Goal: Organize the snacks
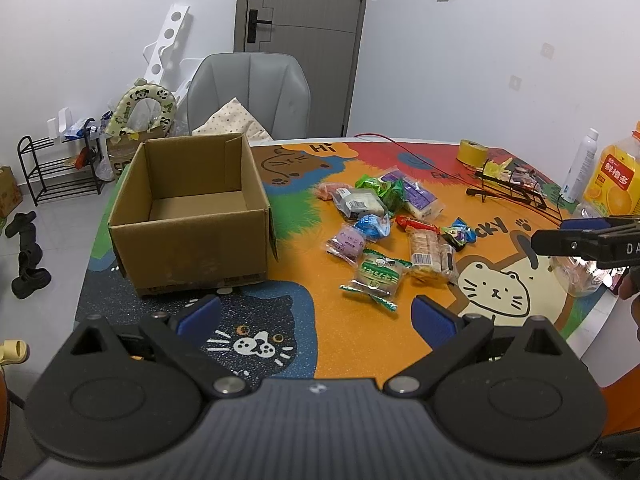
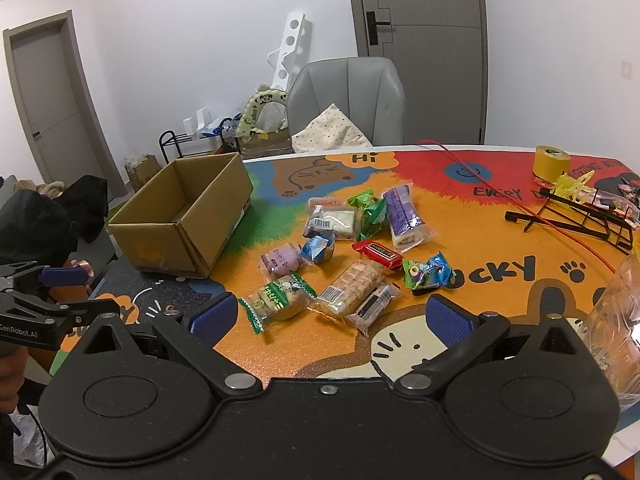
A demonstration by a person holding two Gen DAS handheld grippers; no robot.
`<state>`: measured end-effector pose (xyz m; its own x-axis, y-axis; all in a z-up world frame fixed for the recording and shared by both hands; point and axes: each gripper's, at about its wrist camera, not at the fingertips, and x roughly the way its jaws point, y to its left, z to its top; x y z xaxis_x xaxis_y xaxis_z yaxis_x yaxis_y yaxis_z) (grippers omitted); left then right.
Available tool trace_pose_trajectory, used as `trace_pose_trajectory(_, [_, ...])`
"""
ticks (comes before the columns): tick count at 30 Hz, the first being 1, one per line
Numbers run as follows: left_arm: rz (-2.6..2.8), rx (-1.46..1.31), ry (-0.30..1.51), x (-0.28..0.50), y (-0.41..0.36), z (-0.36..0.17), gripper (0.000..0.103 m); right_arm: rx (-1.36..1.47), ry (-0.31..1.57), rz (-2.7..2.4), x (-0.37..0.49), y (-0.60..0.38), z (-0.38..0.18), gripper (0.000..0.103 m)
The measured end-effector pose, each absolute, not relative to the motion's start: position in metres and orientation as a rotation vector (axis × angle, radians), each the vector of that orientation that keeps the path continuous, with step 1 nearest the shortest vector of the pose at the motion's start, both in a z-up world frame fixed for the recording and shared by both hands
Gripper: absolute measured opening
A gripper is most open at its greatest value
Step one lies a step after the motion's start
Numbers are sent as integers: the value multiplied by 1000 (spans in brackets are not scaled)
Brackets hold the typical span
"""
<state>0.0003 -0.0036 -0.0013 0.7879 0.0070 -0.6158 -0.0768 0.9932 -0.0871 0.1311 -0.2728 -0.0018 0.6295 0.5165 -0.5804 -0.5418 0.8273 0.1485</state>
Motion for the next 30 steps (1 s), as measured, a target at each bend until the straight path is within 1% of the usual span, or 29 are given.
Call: trace_pose_trajectory(30, [43,-105,662,0,-5,1,101,-47,634,593,130,-273,0,103])
